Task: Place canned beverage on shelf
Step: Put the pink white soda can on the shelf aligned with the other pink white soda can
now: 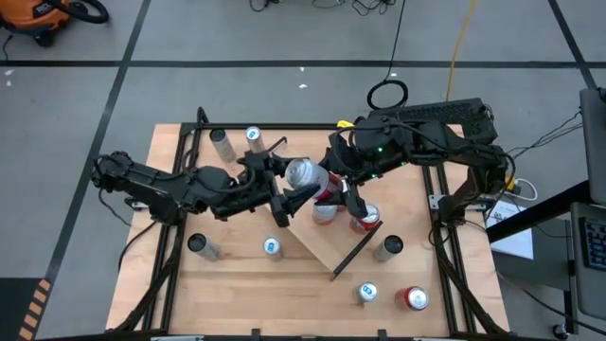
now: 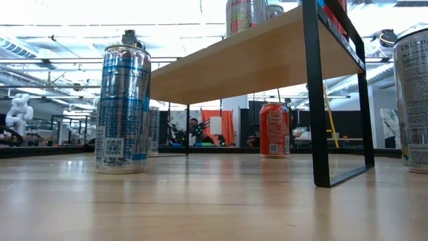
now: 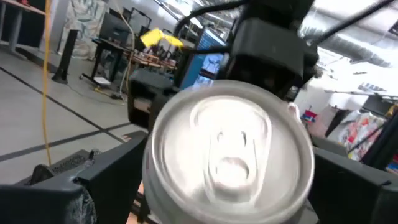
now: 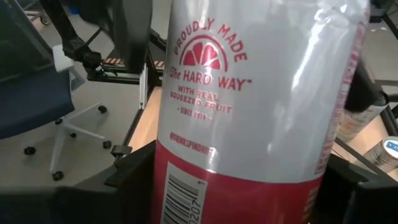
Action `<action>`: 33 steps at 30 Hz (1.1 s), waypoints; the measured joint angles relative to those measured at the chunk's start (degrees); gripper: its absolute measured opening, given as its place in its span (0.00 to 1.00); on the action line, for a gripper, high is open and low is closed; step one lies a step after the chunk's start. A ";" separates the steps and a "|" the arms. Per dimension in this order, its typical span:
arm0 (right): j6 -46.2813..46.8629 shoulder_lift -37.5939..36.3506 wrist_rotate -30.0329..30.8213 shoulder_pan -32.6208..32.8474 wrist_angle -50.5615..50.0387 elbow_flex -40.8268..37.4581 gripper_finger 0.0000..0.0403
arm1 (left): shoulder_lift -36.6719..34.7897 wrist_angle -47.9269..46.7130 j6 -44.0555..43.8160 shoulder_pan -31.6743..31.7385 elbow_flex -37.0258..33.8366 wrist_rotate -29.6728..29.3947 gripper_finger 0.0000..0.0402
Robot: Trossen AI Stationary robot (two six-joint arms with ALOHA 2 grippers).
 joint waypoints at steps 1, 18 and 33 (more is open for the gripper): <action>0.01 0.05 -0.01 -0.05 0.09 0.00 0.71 | 0.01 -0.04 0.00 -0.02 0.00 0.05 0.98; -0.26 0.24 -0.23 -0.72 -0.17 0.00 0.71 | -1.14 0.18 0.08 -0.84 0.00 -1.45 0.98; -0.28 0.21 -0.27 -0.70 -0.31 0.00 0.71 | -1.61 -0.09 0.02 -1.20 0.00 -1.76 0.87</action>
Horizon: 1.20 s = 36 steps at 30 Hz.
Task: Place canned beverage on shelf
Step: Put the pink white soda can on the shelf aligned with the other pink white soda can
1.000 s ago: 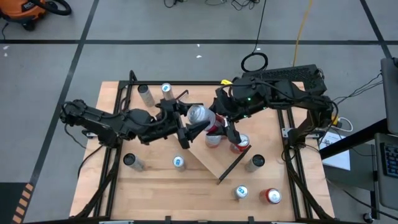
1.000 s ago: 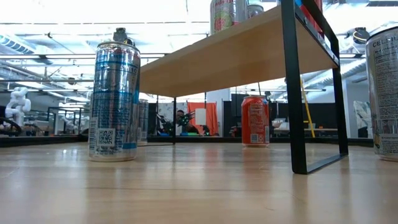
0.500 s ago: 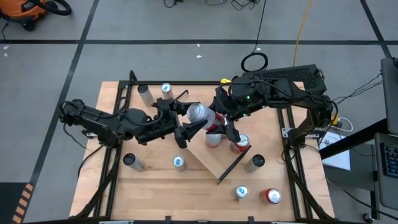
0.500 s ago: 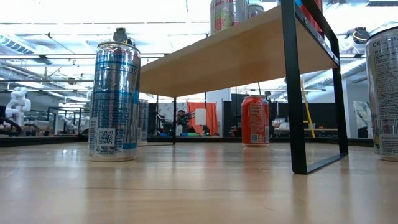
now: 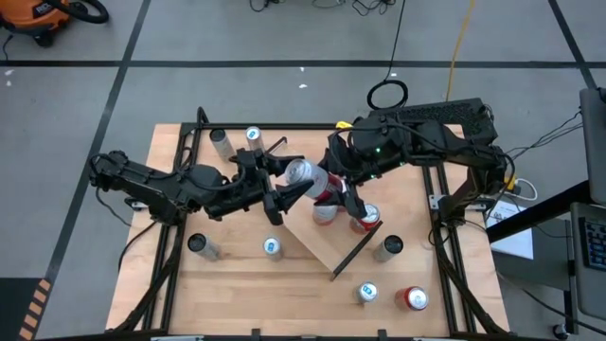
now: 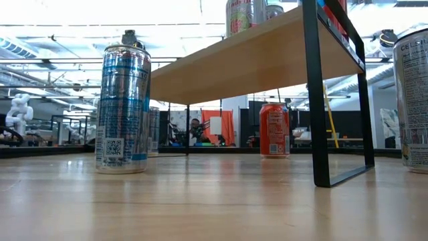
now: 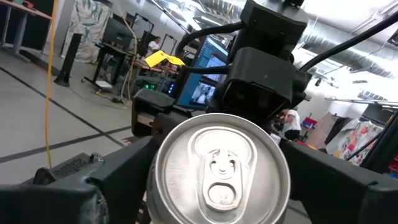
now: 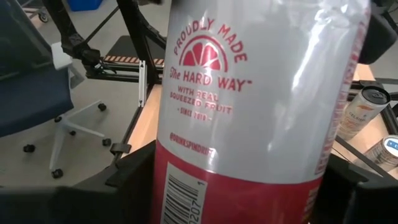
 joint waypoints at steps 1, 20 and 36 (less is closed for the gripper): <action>0.00 0.00 -0.01 0.00 -0.01 0.00 0.71 | 0.00 -0.02 0.00 0.00 0.00 0.00 0.86; -0.08 -0.02 0.10 0.03 -1.78 0.00 0.71 | -0.54 -5.11 -6.03 -1.54 0.00 -1.22 0.90; -1.07 -0.07 -0.15 0.03 -2.12 0.00 0.71 | -2.64 -8.61 -9.52 -1.60 0.01 0.52 0.85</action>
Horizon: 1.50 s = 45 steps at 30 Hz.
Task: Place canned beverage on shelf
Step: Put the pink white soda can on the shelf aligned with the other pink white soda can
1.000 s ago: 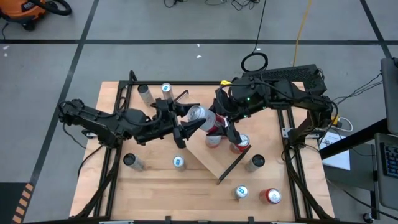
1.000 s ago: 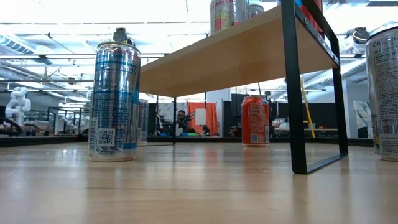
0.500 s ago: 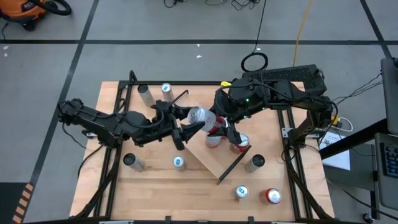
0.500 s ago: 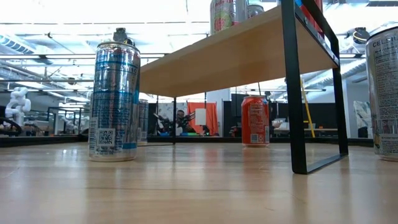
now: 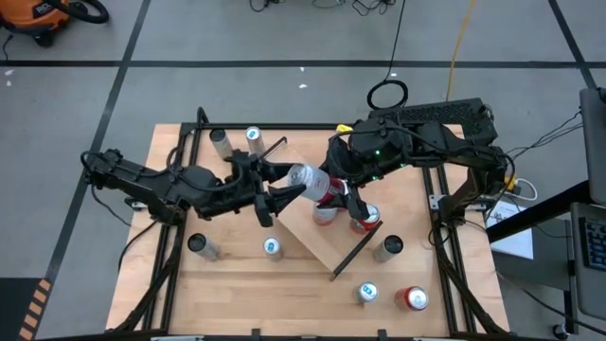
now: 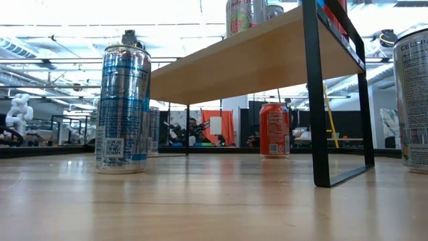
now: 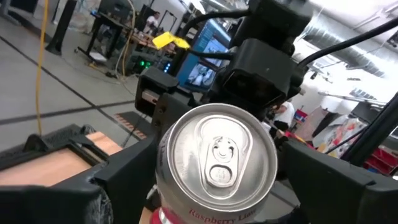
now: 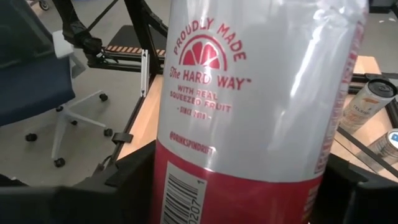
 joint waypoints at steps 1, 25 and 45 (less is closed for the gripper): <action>0.00 0.00 -0.01 0.00 -0.10 0.00 0.71 | 0.00 -0.54 -0.54 0.00 -0.01 0.03 0.85; 0.04 0.26 0.54 -0.07 0.48 0.00 0.71 | 0.11 -2.06 3.67 0.75 0.01 -1.09 0.93; 0.04 0.92 0.45 -0.04 0.76 0.00 0.71 | 0.13 -3.37 3.64 0.87 0.01 -1.40 0.85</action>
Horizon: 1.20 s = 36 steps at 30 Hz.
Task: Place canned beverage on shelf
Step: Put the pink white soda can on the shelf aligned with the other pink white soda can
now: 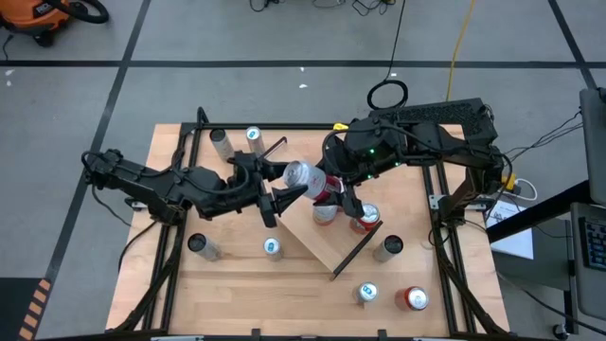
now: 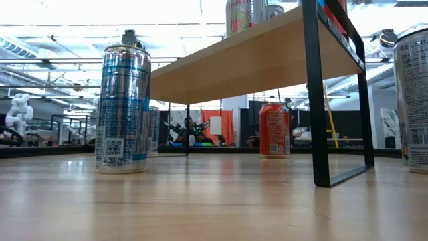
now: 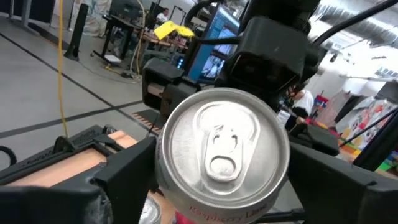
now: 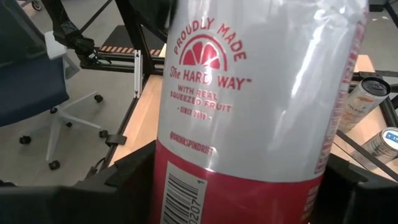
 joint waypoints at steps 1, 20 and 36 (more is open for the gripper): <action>0.00 0.00 0.00 0.00 -0.01 0.00 0.71 | 0.02 -0.26 -0.01 0.00 0.00 0.00 0.83; 1.97 -0.20 -0.29 0.04 -0.46 0.07 0.89 | 0.15 -0.57 -0.08 -1.03 -0.07 0.00 0.73; 12.58 -5.03 -1.55 0.26 -9.31 0.04 0.90 | 0.07 0.65 -0.15 -3.15 -0.07 -1.89 0.72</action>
